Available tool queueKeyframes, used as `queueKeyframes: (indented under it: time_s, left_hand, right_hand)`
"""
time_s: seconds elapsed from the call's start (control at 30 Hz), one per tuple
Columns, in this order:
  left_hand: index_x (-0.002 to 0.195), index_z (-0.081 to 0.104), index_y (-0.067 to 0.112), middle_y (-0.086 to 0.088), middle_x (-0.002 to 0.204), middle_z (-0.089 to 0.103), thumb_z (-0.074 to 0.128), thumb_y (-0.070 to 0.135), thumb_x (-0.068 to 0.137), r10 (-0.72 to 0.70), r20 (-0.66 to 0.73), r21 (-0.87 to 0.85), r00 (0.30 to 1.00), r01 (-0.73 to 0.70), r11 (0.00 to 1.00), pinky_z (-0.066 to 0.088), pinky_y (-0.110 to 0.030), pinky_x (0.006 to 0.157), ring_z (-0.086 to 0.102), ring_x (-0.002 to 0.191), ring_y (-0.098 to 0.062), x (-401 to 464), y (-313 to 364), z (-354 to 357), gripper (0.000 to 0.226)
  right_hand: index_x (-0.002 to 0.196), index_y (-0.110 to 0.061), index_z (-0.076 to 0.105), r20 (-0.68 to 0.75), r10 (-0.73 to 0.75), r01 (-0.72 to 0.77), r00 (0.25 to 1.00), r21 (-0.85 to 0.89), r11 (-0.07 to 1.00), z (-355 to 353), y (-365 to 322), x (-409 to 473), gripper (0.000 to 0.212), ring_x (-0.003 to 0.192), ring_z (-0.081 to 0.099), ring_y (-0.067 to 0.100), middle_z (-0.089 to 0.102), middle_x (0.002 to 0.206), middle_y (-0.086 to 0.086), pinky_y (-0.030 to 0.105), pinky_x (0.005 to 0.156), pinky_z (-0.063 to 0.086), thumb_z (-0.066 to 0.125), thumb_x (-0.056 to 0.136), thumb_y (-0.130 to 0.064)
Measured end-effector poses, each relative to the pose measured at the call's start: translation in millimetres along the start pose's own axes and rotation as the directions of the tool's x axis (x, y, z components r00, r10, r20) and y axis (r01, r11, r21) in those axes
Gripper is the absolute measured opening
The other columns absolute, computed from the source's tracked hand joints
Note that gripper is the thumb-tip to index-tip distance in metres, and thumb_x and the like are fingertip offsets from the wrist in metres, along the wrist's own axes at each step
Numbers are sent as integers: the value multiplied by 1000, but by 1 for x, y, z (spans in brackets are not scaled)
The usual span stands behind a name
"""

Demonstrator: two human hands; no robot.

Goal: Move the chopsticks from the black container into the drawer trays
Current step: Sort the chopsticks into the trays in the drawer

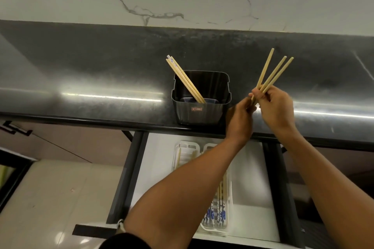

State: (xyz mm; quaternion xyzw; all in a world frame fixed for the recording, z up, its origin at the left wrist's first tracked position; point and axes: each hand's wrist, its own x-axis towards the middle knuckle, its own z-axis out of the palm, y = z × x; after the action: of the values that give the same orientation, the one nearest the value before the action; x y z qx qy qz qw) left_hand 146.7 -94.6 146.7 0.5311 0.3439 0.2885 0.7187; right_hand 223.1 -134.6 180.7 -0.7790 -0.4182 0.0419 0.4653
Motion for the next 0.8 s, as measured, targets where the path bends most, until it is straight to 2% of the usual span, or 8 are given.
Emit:
queueKeyframes:
  time_s: [0.07, 0.17, 0.3, 0.37, 0.47, 0.57, 0.7, 0.8]
  left_hand:
    - [117, 58, -11, -20, 102, 65, 39, 12, 102, 17, 10, -70, 1000, -17, 997, 48, -30, 96, 62, 102, -21, -1, -1, 2, 33]
    - [108, 62, -9, -24, 98, 65, 42, 14, 101, 9, 22, -115, 1000, -6, 993, 49, -41, 95, 62, 100, -33, -1, -5, 0, 31]
    - [87, 70, 6, -15, 85, 68, 50, 29, 98, -19, -39, 180, 999, 26, 983, 54, -42, 86, 66, 88, -27, 4, -20, -5, 32]
    - [95, 69, 0, -17, 89, 69, 51, 22, 98, -27, -45, 131, 999, 33, 991, 55, -37, 88, 68, 89, -23, 3, -19, -6, 30]
    - [109, 64, -7, -6, 92, 69, 50, 8, 97, 257, 13, 330, 966, -247, 911, 51, -11, 79, 66, 81, 1, -4, -13, -8, 24]
    - [109, 67, 3, -7, 94, 72, 58, 11, 93, 385, 180, 472, 905, -423, 774, 48, -6, 73, 63, 79, -1, -27, -12, -22, 19]
    - [98, 70, 12, 3, 77, 68, 59, 20, 93, 303, 293, 565, 907, -420, 710, 50, -13, 61, 57, 60, 2, -81, -27, -72, 15]
    - [92, 72, 19, 6, 68, 68, 62, 23, 91, 119, 238, 674, 964, -252, 695, 46, -10, 54, 57, 52, 3, -116, -45, -115, 11]
  right_hand:
    - [100, -7, 67, -21, -19, 19, 1000, -2, 1000, -2, 1, 1, 18, 71, 60, -3, 66, 85, -3, -3, 62, 41, 57, 92, -21]
    - [98, -9, 66, -3, -9, 9, 1000, -12, 1000, -3, 5, -3, 16, 67, 58, -5, 63, 77, -8, -1, 61, 42, 58, 91, -21]
    - [101, -9, 68, 90, 66, -59, 994, -82, 995, 2, 13, -13, 18, 66, 58, -4, 63, 76, -6, 2, 58, 43, 61, 89, -21]
    - [102, -8, 68, 89, 76, -69, 993, -74, 995, 0, 11, -12, 20, 68, 59, 0, 66, 81, -1, 7, 61, 44, 61, 89, -21]
    - [103, -8, 66, 115, 77, -73, 990, -38, 997, -15, 0, -8, 20, 75, 63, 4, 68, 87, 1, 15, 72, 48, 60, 89, -20]
    - [100, -14, 67, 253, 89, -101, 963, 31, 994, -33, -12, -18, 14, 79, 69, 9, 71, 86, -1, 23, 75, 54, 61, 88, -19]
    - [91, -26, 64, 494, 117, -182, 862, 86, 980, -25, -30, -70, 12, 80, 68, 3, 70, 84, -3, 13, 69, 55, 60, 87, -16]
    - [93, -27, 62, 597, 177, -276, 782, 77, 958, 15, -37, -112, 11, 81, 68, 4, 68, 86, -3, 20, 70, 57, 58, 89, -17]
